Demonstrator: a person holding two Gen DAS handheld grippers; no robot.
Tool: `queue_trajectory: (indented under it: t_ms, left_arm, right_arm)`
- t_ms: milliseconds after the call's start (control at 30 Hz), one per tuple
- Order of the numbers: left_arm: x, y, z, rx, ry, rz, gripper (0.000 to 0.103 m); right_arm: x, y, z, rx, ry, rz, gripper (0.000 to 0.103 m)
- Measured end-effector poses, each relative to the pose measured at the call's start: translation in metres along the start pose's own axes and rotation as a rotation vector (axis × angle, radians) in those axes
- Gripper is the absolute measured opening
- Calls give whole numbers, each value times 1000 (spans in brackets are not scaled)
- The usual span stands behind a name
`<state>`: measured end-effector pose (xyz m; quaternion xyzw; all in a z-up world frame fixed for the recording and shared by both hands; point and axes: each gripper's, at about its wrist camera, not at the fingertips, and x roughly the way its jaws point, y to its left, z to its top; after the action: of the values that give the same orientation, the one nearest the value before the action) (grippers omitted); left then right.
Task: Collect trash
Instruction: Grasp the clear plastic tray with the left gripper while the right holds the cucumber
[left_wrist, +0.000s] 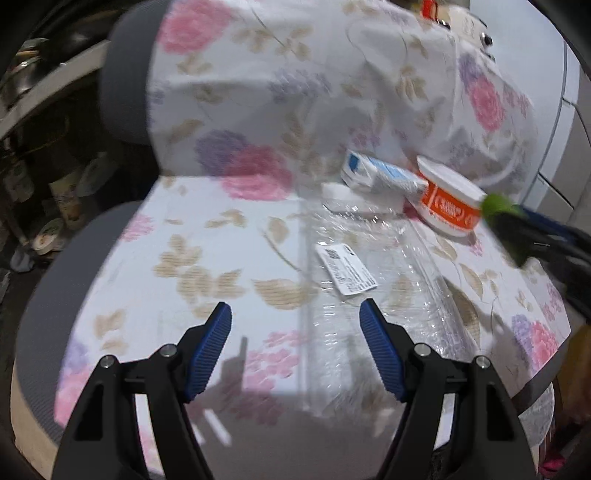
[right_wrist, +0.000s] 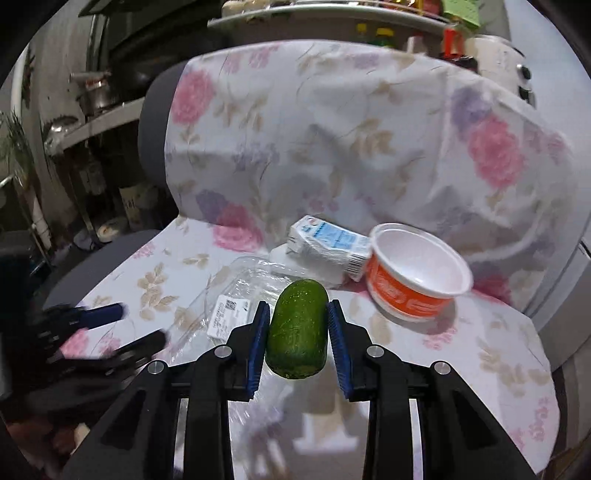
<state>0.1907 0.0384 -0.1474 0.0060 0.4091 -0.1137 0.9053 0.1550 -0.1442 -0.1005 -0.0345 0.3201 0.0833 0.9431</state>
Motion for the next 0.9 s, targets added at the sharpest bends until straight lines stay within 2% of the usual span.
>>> queue_trajectory:
  t_ms: [167,233,300,633,900]
  left_arm:
    - [34,3,4,-34,77,-63,41]
    - [42,6,4,-55,97,-103,17]
    - [40,6,4,-54,85,-104,7]
    - [-57,-9,10,-58,-160,-93,5]
    - [-104,-32,-8,-66,-242,-34,5]
  right_arm:
    - [-21,-14,-12,-1,-7,-5,33]
    - [-27,-17,-17,-2,-12,-10,33]
    - [-30,-21,-19,5,-17,-2,33]
    - [-56,-32,-23,43,-69,41,33]
    - [-82,-53,-36,99,-96,68,33]
